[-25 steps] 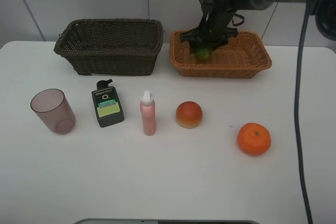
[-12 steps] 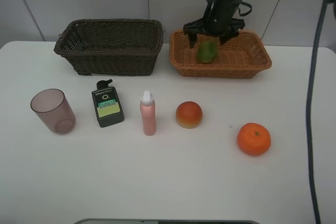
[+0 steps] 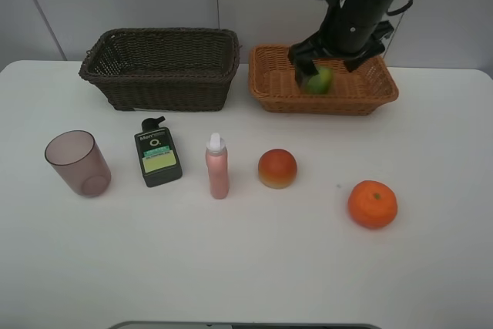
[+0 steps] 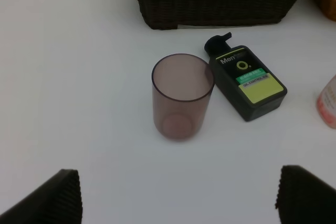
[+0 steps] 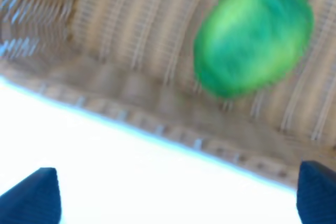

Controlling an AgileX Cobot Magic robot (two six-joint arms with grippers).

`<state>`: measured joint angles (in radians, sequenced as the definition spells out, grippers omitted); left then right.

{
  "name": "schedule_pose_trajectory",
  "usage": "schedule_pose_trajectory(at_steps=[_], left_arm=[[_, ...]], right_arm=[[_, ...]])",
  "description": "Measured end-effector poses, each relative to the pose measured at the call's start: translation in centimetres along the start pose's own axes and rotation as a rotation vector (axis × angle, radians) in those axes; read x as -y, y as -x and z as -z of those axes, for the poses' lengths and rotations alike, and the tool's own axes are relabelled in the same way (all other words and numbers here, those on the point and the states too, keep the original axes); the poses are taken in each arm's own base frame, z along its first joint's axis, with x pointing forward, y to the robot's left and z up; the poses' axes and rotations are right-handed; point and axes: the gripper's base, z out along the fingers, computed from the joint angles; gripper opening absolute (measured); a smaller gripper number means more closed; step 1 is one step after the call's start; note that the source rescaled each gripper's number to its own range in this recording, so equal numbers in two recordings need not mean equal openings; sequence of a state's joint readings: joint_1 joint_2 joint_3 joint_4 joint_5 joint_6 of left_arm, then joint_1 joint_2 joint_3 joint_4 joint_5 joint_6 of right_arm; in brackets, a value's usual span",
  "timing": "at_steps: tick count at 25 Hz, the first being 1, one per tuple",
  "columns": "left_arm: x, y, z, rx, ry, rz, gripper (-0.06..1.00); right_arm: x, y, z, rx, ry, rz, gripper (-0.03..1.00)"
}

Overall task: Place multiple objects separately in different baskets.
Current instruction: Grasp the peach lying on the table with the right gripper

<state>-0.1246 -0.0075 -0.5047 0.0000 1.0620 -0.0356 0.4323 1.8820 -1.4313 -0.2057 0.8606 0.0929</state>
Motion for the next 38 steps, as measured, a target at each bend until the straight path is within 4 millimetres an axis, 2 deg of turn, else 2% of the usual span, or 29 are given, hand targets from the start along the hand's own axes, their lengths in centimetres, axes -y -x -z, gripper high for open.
schedule_pose_trajectory(at_steps=[1, 5, 12, 16, 19, 23, 30, 38], left_arm=[[0.0, 0.0, 0.0, 0.0, 0.0, 0.0, 0.96], [0.0, 0.0, 0.0, 0.0, 0.0, 0.0, 0.96], [0.0, 0.0, 0.0, 0.0, 0.0, 0.0, 0.96], [0.0, 0.0, 0.0, 0.0, 0.0, 0.0, 0.96], [0.0, 0.0, 0.0, 0.0, 0.0, 0.0, 0.96], [0.0, 0.0, 0.0, 0.0, 0.0, 0.0, 0.96], [0.0, 0.0, 0.0, 0.0, 0.0, 0.0, 0.96], [0.0, 0.0, 0.0, 0.0, 0.0, 0.0, 0.96]], right_arm=[[-0.3, -0.5, 1.0, 0.019, 0.011, 0.017, 1.0], [-2.3, -2.6, 1.9, 0.014, 0.054, 0.181, 1.0], [-6.9, -4.4, 1.5, 0.017, 0.156, 0.552, 1.0], [-8.4, -4.8, 1.3, 0.023, 0.185, 0.716, 1.0], [-9.3, -5.1, 0.1, -0.01, 0.202, 0.815, 1.0], [-9.9, -5.6, -2.0, -0.073, 0.225, 0.857, 1.0], [-10.2, -5.7, -3.9, -0.083, 0.232, 0.897, 1.0], [-9.3, -5.6, -5.8, -0.091, 0.23, 0.876, 1.0]])
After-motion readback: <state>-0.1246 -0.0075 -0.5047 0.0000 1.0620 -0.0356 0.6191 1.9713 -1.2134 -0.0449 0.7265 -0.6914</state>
